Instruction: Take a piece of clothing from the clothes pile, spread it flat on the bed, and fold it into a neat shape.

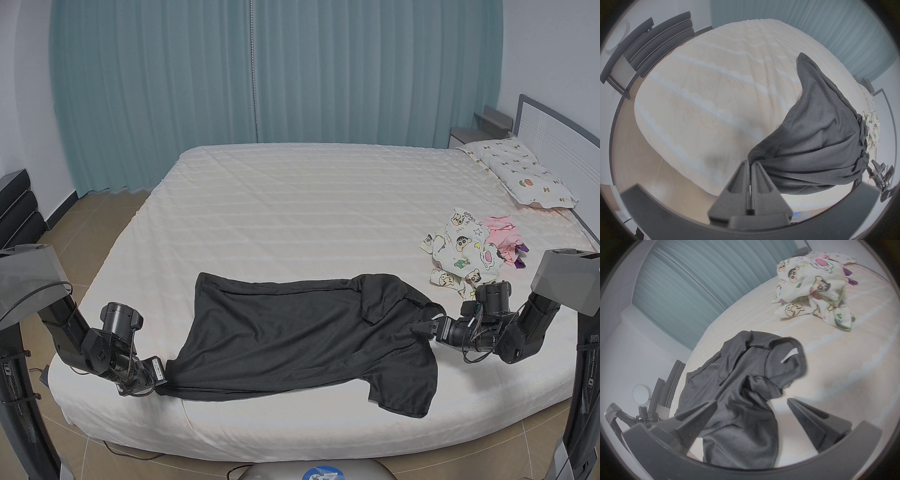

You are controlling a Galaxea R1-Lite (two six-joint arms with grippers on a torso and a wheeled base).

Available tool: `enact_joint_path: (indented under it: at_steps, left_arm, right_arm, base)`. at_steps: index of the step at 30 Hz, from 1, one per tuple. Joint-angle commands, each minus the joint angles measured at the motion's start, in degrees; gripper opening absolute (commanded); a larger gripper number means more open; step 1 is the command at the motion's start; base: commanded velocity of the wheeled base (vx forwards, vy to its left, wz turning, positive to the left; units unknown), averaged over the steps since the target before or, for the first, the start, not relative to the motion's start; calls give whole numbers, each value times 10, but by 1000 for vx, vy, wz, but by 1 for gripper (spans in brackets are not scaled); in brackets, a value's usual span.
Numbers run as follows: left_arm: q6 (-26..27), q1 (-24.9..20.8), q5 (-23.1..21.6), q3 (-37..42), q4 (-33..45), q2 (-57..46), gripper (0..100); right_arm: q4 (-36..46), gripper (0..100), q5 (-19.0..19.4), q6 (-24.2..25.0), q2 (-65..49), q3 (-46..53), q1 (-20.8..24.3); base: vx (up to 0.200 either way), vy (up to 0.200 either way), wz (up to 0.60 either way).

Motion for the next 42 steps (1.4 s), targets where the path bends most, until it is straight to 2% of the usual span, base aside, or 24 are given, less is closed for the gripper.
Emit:
enact_joint_path:
  at_steps: [1,3,5,8,12,14,22,23,32,37,42]
  left_arm:
    - [0,0,-1,0,0,-1,0]
    - [0,0,-1,0,0,-1,0]
    - [1,0,-2,3,0,-2,0]
    - [1,-1,-2,5,0,-3,0]
    - [1,-1,-2,7,0,-6,0]
    - [1,-1,-3,7,0,-6,0]
    - [1,-1,-4,7,0,-7,0]
    - [1,-1,-4,7,0,-7,0]
    - [1,-1,-6,8,1,-15,0]
    - [4,-4,-6,23,6,-40,0]
    - [13,-7,-4,37,7,-53,0]
  right_arm:
    - [-10,100,7,0,-56,83,-16]
    - [-10,100,7,0,-56,83,-16]
    - [-28,100,30,-1,-82,164,-4]
    - [-58,100,31,0,-80,206,26]
    - [-83,100,16,0,-60,227,58]
    - [-85,100,-7,0,-47,228,77]
    - [-85,100,-46,-2,-14,219,101]
    - [-85,0,-52,-2,-11,214,101]
    - [-78,0,-57,-10,-50,252,89]
    - [-78,0,-52,-65,-87,326,42]
    - [-78,0,-50,-94,-115,378,25]
  base:
    - [0,0,0]
    - [0,0,0]
    - [0,0,0]
    - [0,0,0]
    - [0,0,0]
    - [0,0,0]
    - [0,0,0]
    - [0,0,0]
    - [0,0,0]
    - [0,0,0]
    - [0,0,0]
